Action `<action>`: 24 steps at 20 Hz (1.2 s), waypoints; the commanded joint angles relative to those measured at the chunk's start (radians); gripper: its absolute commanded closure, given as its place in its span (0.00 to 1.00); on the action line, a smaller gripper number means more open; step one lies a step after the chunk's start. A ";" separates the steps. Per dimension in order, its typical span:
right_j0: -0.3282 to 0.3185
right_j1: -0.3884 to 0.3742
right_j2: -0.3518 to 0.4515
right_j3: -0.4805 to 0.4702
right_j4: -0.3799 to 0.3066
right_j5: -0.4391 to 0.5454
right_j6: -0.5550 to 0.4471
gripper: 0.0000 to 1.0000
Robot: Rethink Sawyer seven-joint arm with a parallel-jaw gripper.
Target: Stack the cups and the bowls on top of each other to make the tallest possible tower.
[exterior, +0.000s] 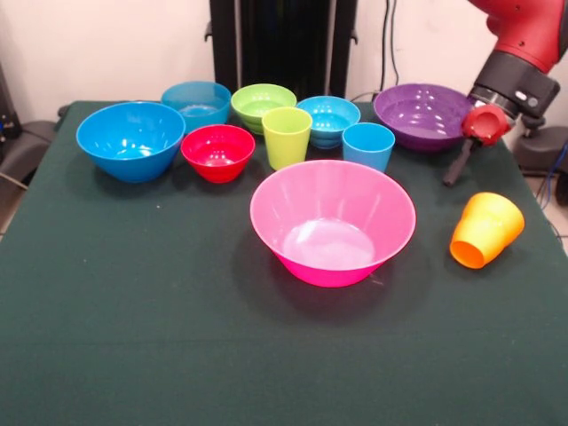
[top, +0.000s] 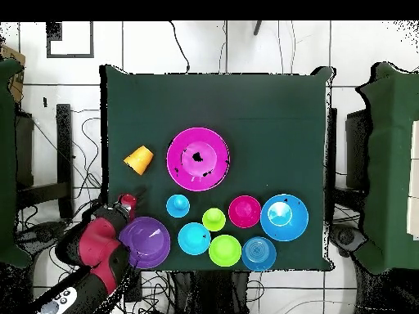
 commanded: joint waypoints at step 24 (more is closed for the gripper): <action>0.097 -0.185 0.095 -0.059 0.233 0.160 0.212 0.00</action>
